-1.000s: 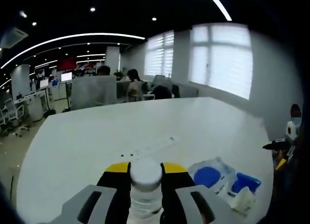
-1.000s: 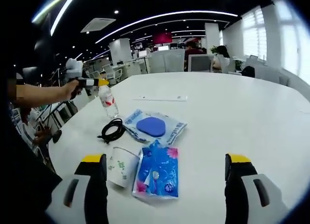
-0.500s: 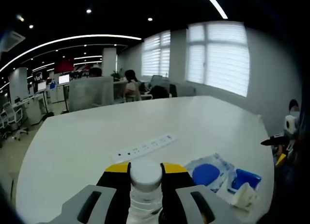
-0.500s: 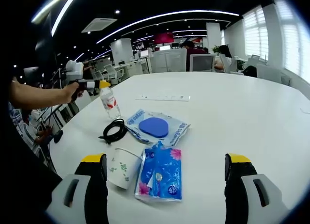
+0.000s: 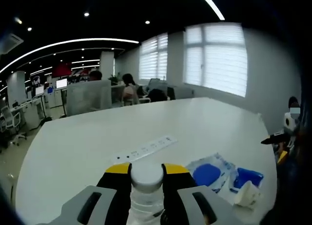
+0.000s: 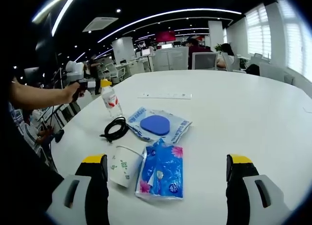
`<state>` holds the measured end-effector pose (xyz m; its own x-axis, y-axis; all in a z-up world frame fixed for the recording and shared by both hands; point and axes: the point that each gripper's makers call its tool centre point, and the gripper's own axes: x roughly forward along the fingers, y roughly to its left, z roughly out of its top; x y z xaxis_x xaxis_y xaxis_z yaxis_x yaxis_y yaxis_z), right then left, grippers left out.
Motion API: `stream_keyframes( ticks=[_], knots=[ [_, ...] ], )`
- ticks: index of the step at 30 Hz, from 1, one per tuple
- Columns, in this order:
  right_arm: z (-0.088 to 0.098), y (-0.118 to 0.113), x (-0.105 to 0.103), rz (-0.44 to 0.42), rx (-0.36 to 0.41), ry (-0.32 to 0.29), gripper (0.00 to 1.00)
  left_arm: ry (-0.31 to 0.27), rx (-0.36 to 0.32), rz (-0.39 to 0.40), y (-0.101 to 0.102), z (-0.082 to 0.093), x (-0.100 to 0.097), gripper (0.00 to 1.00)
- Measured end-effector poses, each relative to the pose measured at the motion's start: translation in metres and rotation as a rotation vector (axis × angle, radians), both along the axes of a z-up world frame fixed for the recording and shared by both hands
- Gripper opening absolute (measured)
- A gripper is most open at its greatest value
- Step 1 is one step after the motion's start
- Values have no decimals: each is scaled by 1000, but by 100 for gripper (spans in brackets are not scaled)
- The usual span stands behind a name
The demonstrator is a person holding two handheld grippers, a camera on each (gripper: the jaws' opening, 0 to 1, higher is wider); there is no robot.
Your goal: Arrange the tabletop items into an orderly group along one side of the table until the central work area is clear of visible clutter.
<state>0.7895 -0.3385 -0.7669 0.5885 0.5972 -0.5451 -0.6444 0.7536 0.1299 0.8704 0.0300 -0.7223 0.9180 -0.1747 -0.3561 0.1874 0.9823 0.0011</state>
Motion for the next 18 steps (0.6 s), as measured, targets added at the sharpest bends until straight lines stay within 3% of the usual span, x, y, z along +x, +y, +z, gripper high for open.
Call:
stream_keyframes(
  ticks=[12, 18],
  knots=[
    [3, 3, 3, 9, 12, -7, 98, -32, 8, 51, 1, 3, -1, 22],
    [0, 5, 2, 19, 8, 2, 98, -90, -40, 129, -4, 25, -10, 22]
  ],
)
